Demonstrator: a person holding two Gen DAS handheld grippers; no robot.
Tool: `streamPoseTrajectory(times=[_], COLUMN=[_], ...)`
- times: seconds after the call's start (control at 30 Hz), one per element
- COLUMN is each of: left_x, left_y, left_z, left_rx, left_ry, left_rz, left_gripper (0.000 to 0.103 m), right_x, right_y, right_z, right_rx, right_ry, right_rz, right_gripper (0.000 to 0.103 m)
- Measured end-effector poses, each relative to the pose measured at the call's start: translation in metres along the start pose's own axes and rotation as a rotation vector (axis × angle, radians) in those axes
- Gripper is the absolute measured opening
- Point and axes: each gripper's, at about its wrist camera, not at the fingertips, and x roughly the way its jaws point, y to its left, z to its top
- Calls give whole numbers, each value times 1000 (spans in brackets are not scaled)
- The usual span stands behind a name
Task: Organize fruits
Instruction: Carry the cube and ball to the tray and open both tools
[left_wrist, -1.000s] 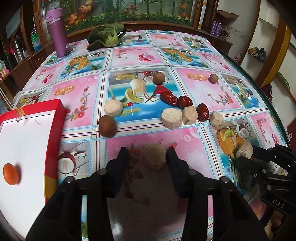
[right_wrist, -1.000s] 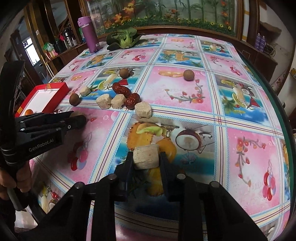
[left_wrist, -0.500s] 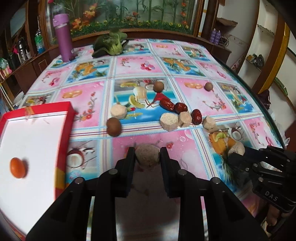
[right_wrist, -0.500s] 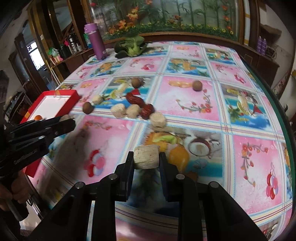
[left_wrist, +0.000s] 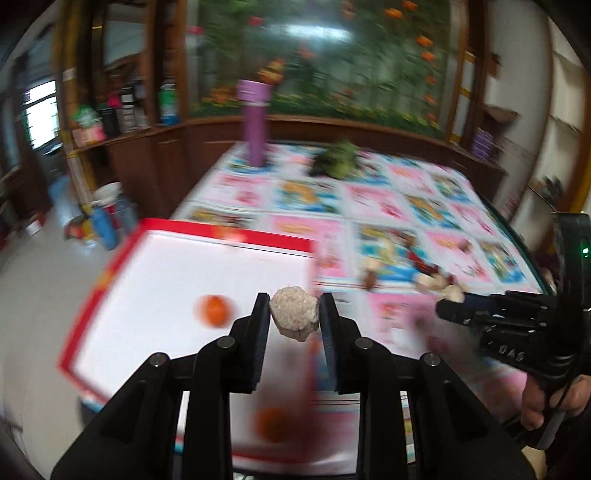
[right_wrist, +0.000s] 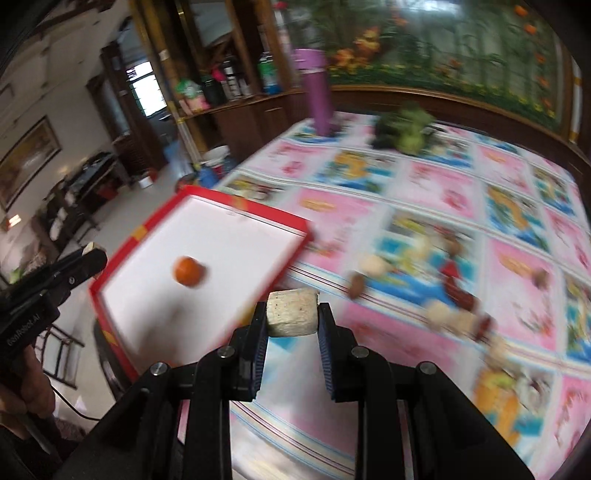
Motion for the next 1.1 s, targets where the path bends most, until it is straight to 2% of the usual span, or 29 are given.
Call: streamPoseTrajectory(times=[0.17, 0.33, 0.63, 0.87, 0.9, 0.97, 1.03, 1.1], left_x=[-13, -8, 40, 58, 60, 64, 66, 67], left_y=[65, 106, 126, 125, 126, 129, 131, 133], left_z=[-3, -11, -28, -35, -36, -39, -41, -43], left_rx=[-97, -158, -200, -195, -200, -211, -220, -232], left_ry=[-31, -21, 94, 152, 161, 185, 203, 222], left_rz=[132, 199, 197, 198, 203, 219, 231, 234], left_gripper=[29, 29, 29, 29, 29, 29, 30, 32], right_x=[32, 71, 128, 142, 142, 140, 131, 117], right_y=[43, 75, 63, 64, 63, 62, 59, 53], right_z=[24, 41, 49, 46, 46, 46, 46, 46], right_rx=[-42, -91, -23, -17, -14, -15, -11, 1], right_ry=[25, 57, 139, 195, 197, 211, 201, 176], right_rz=[70, 71, 19, 30, 33, 41, 47, 78], right_gripper=[25, 25, 25, 27, 28, 44, 52, 53])
